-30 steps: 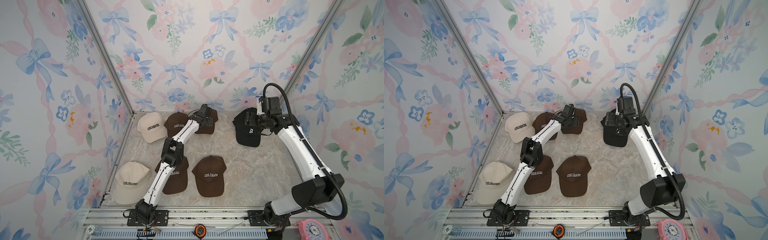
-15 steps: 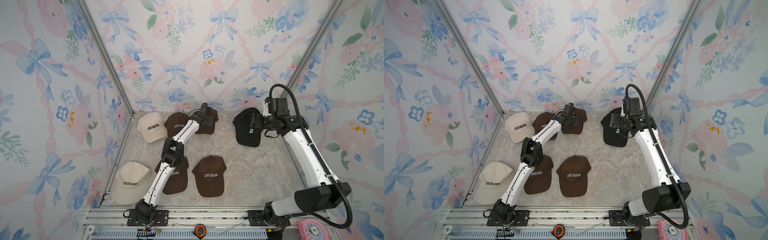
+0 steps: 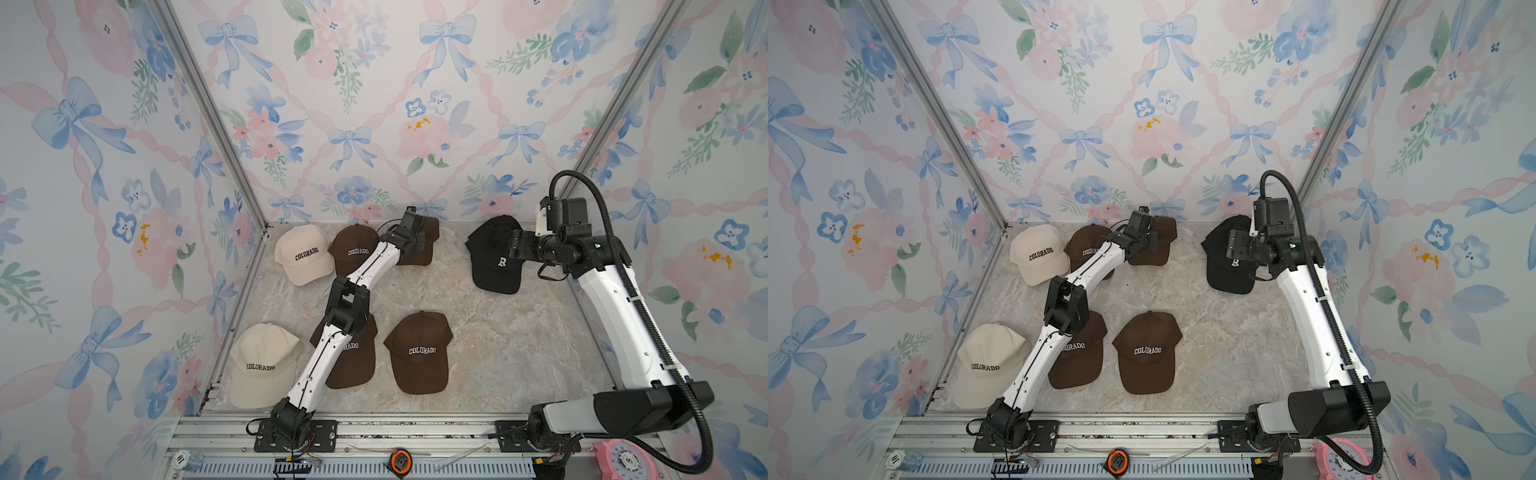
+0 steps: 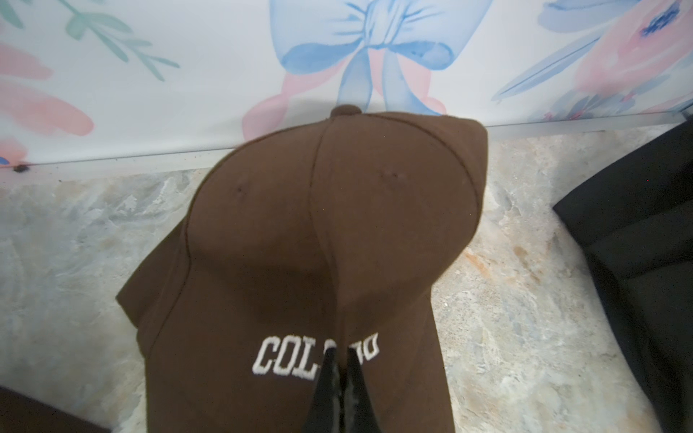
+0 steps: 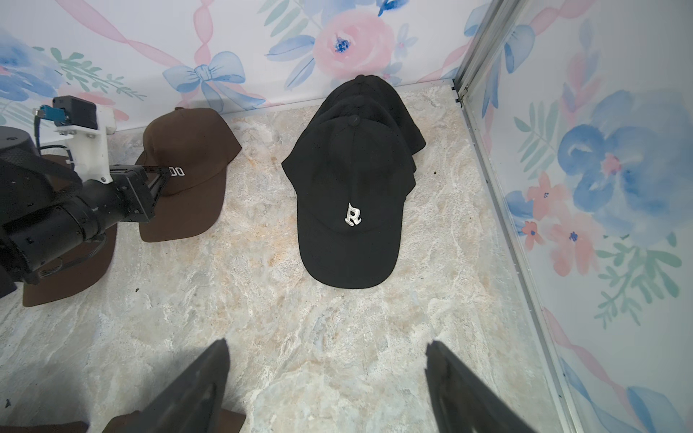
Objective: Stack the baseball caps by color
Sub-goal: Move the baseball cap to the center of the board.
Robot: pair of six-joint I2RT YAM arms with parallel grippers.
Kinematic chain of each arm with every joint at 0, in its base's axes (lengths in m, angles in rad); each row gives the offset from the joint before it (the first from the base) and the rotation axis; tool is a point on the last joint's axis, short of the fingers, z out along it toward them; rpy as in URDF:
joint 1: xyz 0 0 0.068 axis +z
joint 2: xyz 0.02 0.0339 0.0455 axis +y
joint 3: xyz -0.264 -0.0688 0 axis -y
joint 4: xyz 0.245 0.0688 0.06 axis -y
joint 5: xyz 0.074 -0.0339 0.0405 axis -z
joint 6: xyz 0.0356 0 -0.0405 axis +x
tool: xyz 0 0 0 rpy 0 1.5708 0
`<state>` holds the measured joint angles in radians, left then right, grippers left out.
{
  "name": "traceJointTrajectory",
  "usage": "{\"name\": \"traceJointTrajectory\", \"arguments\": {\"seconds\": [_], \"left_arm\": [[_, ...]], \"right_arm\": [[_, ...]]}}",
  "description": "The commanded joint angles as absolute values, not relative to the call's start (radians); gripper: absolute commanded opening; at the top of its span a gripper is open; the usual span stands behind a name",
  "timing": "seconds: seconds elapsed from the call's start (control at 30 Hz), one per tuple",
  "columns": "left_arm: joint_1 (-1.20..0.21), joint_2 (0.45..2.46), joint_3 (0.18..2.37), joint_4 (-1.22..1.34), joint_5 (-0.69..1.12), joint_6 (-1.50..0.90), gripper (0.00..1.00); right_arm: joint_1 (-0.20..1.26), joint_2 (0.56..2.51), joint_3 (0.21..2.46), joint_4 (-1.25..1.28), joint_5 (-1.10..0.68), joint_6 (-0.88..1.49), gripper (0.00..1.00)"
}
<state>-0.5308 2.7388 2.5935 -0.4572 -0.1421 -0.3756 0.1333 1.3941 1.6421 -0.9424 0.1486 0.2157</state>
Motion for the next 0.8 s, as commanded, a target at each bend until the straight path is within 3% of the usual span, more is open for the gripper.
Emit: {"name": "traceJointTrajectory", "arguments": {"seconds": [0.0, 0.77], "left_arm": [[-0.565, 2.704, 2.561, -0.454, -0.184, -0.365, 0.0], [-0.694, 2.522, 2.336, -0.486, -0.35, -0.626, 0.03]], "right_arm": [[0.118, 1.358, 1.606, -0.977, 0.173, 0.211, 0.84], [0.068, 1.144, 1.383, -0.95, 0.105, 0.242, 0.84]]}}
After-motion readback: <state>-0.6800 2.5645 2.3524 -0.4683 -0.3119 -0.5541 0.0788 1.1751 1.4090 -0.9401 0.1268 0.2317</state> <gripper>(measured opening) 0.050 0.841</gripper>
